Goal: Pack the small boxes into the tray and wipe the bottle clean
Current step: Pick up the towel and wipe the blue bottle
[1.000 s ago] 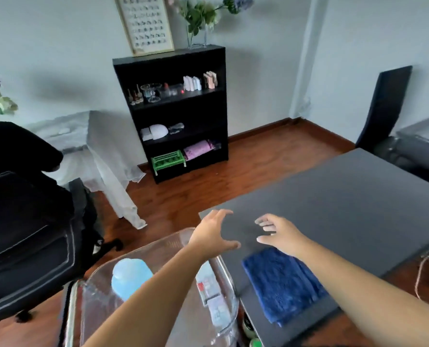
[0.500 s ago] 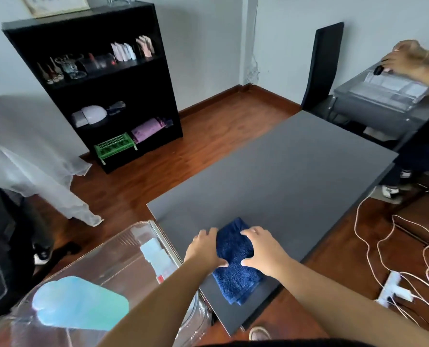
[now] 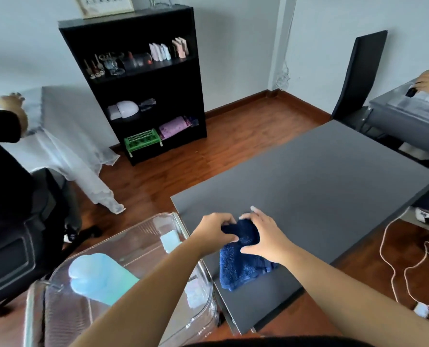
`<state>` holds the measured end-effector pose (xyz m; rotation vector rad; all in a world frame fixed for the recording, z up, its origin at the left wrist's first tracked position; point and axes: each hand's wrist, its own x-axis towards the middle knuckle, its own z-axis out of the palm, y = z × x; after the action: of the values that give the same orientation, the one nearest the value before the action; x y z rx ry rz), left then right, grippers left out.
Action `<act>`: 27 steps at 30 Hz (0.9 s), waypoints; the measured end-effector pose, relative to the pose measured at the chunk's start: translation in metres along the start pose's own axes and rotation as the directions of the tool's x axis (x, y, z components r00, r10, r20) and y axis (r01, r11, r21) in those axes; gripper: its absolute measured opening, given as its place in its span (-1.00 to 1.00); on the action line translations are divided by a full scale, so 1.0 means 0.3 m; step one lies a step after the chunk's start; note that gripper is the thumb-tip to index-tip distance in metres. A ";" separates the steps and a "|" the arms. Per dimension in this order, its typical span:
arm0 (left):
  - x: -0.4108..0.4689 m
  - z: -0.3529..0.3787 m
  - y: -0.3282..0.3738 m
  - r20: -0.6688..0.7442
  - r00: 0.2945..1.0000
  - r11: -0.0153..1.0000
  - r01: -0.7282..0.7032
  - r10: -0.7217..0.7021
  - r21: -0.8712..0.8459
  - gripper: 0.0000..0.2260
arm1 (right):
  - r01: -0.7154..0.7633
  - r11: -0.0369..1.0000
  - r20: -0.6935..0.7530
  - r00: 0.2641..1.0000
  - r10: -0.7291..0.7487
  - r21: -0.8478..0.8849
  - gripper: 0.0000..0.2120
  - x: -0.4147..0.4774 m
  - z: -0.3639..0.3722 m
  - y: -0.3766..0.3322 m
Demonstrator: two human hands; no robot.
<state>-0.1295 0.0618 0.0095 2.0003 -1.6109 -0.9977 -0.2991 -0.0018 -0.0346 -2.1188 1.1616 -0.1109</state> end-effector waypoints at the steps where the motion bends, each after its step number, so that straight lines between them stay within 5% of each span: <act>1: -0.020 -0.033 0.002 -0.024 1.000 1.000 -0.004 0.003 -0.021 -0.90 | 0.025 0.999 0.025 0.999 -0.026 0.041 -0.49 0.017 -0.010 -0.028; 4: -0.090 -0.134 -0.013 -0.130 0.991 0.994 0.013 -0.027 -0.110 -0.92 | 0.050 0.989 0.089 0.994 -0.062 0.137 -0.83 0.062 -0.030 -0.133; 10: -0.246 -0.330 -0.096 -0.413 0.906 0.979 0.014 -0.098 -0.203 -0.91 | 0.246 0.952 0.118 0.956 -0.270 0.182 -0.85 0.140 -0.074 -0.408; 17: -0.463 -0.444 -0.258 -0.669 0.708 0.970 0.101 -0.225 -0.220 -0.79 | 0.394 0.897 0.154 0.891 -0.426 0.200 -0.90 0.175 0.033 -0.681; 19: -0.526 -0.448 -0.319 -0.688 0.684 0.970 0.172 -0.243 -0.171 -0.73 | 0.394 0.900 0.124 0.899 -0.419 0.189 -0.93 0.174 0.078 -0.730; 27: -0.645 -0.383 -0.508 -0.537 0.764 0.910 0.414 -0.357 -0.016 -0.41 | 0.364 0.930 0.076 0.927 -0.368 0.057 -0.79 0.105 0.301 -0.803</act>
<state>0.0407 0.2720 0.0383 2.4618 -0.9835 -0.4049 -0.0752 0.1063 0.0391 -2.2578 0.6961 -0.2111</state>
